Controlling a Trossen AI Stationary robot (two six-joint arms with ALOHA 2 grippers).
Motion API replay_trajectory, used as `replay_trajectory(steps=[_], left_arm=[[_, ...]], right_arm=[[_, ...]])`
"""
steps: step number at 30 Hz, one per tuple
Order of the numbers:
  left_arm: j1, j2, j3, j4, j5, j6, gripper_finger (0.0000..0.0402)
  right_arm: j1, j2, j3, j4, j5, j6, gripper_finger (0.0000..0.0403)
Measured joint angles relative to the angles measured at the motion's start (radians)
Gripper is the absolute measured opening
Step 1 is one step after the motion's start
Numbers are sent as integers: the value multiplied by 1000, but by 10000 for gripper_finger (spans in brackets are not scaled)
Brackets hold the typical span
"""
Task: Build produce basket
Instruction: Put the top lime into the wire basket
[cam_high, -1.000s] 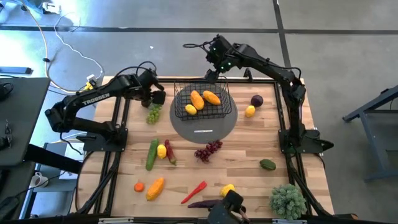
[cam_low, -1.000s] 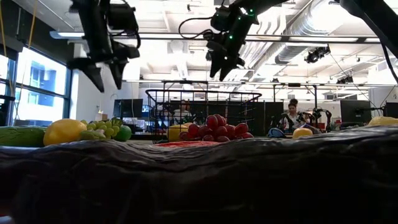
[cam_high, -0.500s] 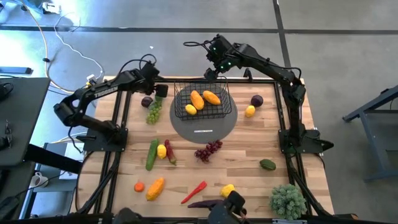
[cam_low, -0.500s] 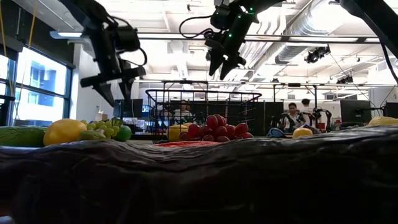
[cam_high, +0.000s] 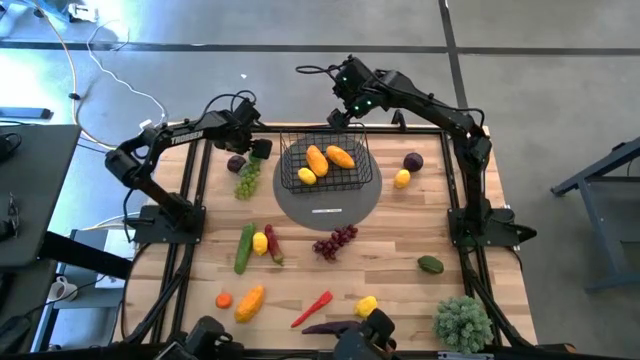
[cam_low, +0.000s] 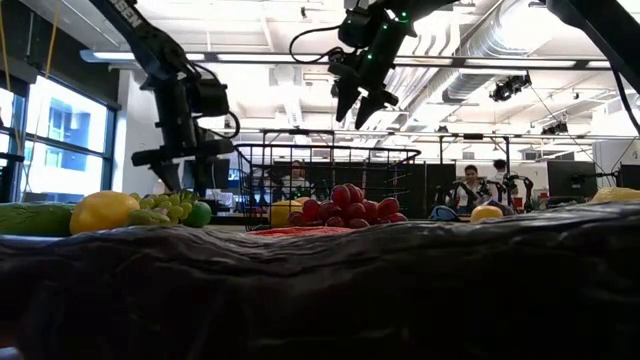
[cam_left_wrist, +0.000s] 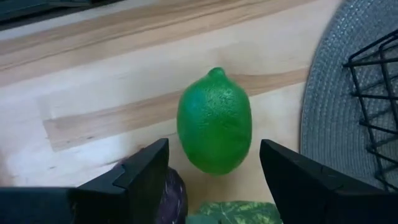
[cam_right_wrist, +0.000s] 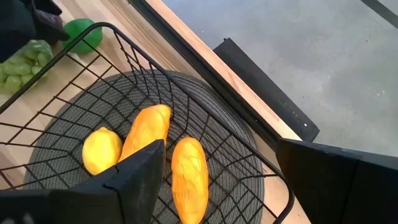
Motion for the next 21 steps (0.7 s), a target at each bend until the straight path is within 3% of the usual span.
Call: replay_trajectory(steps=[21], left_arm=[[1, 124, 1, 86, -5, -4, 241]], right_arm=[[1, 0, 0, 1, 0, 49, 288]])
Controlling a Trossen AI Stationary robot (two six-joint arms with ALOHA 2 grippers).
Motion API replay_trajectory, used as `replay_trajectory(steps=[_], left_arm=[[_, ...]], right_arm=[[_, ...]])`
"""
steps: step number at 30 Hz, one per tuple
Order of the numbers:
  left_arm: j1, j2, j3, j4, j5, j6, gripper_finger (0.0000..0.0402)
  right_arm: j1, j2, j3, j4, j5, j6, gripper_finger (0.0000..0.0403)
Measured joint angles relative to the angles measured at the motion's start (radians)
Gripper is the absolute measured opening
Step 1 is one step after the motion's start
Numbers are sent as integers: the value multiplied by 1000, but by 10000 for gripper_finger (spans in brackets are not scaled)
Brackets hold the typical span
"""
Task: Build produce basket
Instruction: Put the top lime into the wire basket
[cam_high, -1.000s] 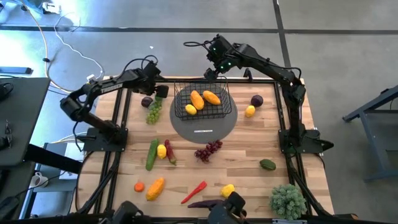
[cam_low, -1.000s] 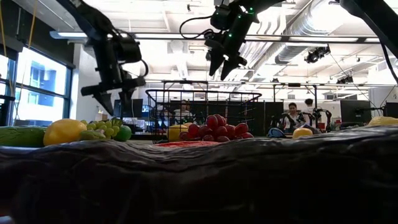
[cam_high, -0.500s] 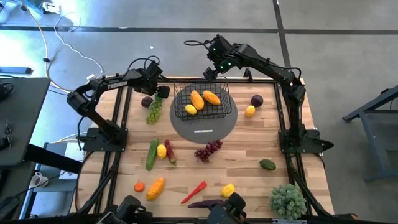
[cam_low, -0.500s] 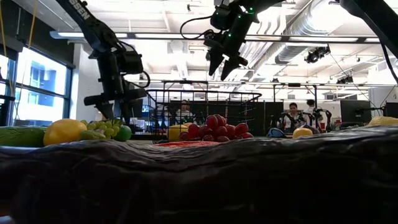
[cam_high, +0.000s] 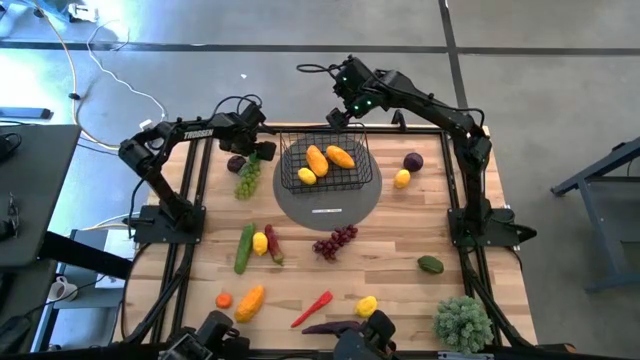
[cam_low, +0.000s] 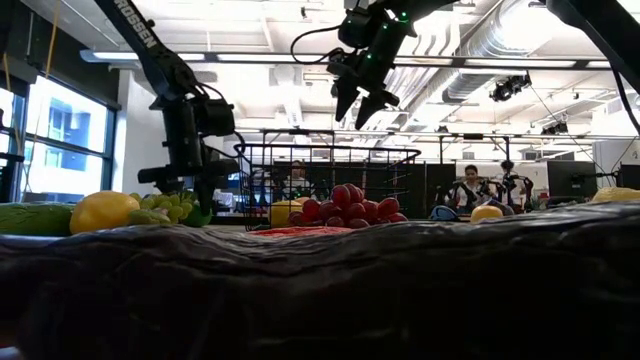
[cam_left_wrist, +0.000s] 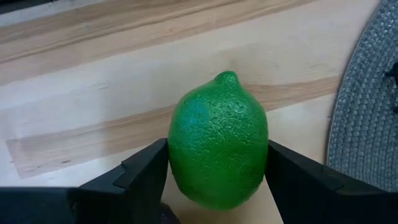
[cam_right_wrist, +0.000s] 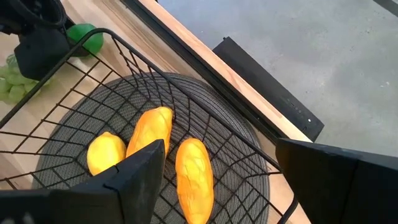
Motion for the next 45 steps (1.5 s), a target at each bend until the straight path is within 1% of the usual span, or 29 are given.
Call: replay_trajectory(steps=[3, 10, 15, 22, 27, 30, 34, 38, 41, 45], left_arm=[[0, 0, 0, 0, -3, 4, 228], [8, -2, 0, -5, -3, 25, 182], [10, -39, 0, -14, 40, 33, 172], [12, -154, 0, -8, 47, 61, 170], [12, -269, 0, -5, 49, 73, 169], [12, -346, 0, 13, 49, 108, 169], [-4, -439, 0, 53, 50, 129, 168], [-38, -512, 0, 118, 75, 169, 168], [-75, -541, 0, 177, 96, 187, 168], [-132, -549, 0, 251, 137, 183, 168]], right_arm=[[0, 0, 0, 0, 0, 0, 288], [0, 0, 0, 0, 0, 5, 288], [0, -1, 0, -2, 0, 34, 288], [0, -36, -1, -3, 9, 48, 288], [0, -61, -1, -26, 10, 63, 288], [0, -74, -1, -26, 13, 88, 288], [0, -92, -1, -27, 80, 110, 288], [-1, -117, -1, -26, 149, 128, 288], [-1, -133, -1, -27, 196, 131, 288], [-1, -151, -1, -30, 220, 157, 288]])
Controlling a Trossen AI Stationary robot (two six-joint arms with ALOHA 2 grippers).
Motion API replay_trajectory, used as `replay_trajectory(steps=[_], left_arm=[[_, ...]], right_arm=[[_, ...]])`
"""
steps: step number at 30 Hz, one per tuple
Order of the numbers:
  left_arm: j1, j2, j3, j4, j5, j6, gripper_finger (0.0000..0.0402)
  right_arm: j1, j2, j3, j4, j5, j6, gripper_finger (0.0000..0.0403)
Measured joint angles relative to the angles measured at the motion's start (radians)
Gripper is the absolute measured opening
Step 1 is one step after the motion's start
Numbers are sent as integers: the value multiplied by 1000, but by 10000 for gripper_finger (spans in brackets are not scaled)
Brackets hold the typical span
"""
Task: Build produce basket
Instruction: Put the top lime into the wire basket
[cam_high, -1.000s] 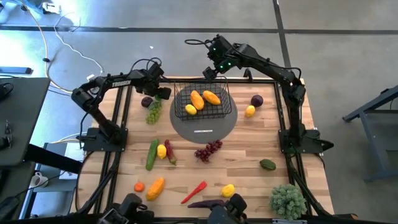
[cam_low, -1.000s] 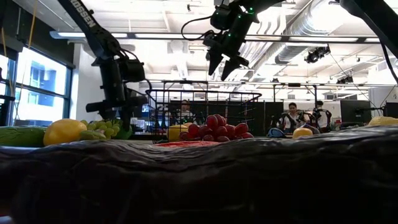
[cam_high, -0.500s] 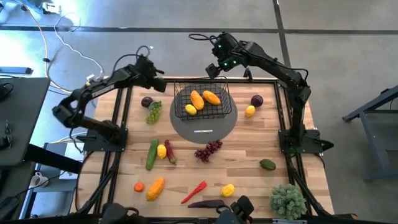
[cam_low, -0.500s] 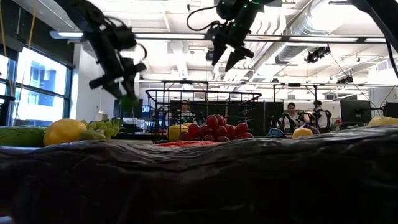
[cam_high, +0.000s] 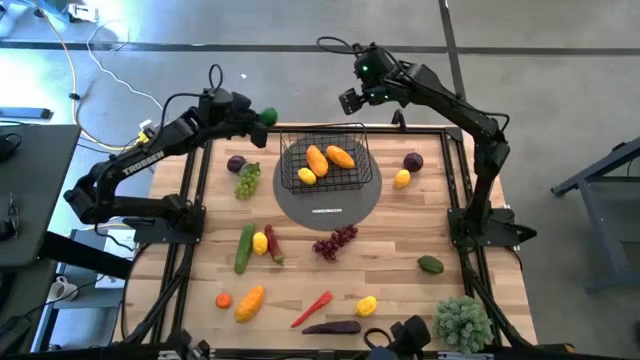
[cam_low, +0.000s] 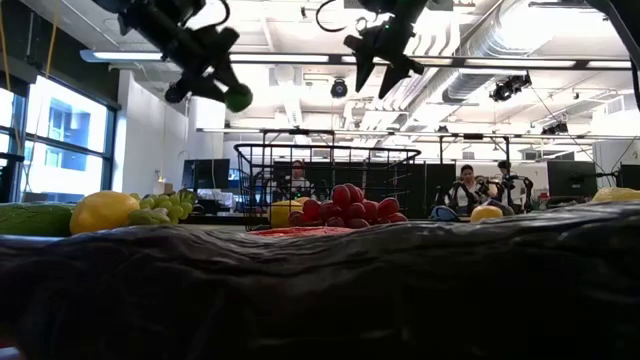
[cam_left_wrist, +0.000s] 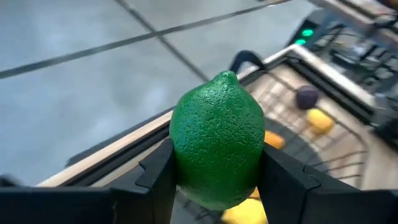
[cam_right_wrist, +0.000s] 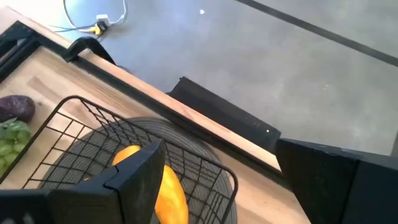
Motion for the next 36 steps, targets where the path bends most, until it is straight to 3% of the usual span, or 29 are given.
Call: replay_trajectory(steps=[15, 36], left_arm=[[-155, 96, 1, 168, 42, 117, 168], [-220, 408, 108, 6, -46, 189, 182]], right_arm=[[0, -8, 0, -18, 0, 27, 288], [1, -8, 0, -54, 1, 26, 288]])
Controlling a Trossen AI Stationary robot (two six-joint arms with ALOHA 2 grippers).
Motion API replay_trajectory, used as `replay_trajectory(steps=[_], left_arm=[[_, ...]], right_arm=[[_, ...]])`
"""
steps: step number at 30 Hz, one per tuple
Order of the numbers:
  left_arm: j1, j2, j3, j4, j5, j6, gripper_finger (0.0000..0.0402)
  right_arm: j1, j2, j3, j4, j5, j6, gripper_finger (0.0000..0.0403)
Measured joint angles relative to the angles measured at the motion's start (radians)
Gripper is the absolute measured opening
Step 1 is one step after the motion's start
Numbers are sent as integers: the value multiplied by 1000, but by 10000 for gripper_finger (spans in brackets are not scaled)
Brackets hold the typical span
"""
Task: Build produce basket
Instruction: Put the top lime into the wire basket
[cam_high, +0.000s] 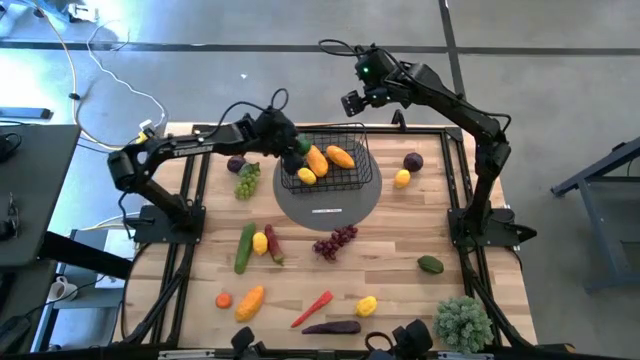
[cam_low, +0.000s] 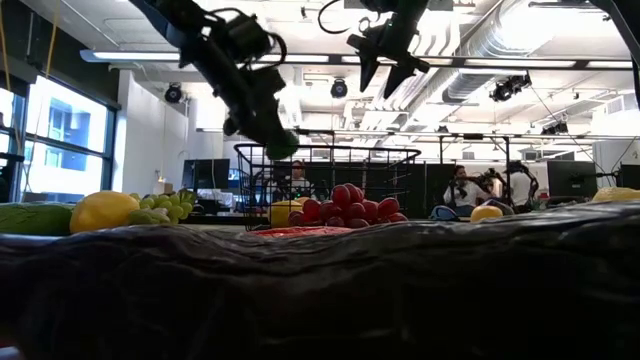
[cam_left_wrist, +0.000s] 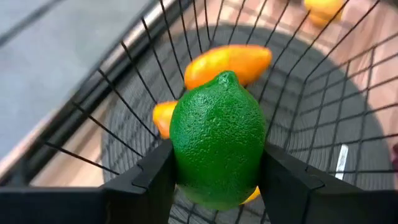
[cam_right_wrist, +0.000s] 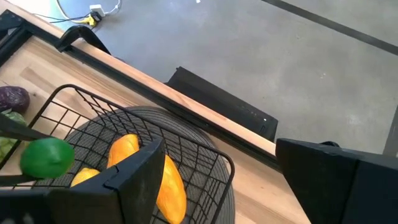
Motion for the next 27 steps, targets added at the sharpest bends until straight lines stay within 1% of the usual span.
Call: replay_trajectory(steps=[11, 16, 21, 27], left_arm=[[-5, 88, 1, -11, 2, 18, 189], [-5, 100, 1, -14, -5, 18, 193], [-5, 100, 1, -35, -8, 28, 211], [-4, 100, 1, -33, -57, 52, 232]], right_arm=[[0, 0, 0, -10, 0, 19, 288], [0, 0, 0, -64, 0, 51, 288], [2, 1, 0, -124, 0, 63, 288], [2, 1, 0, -156, 5, 55, 288]])
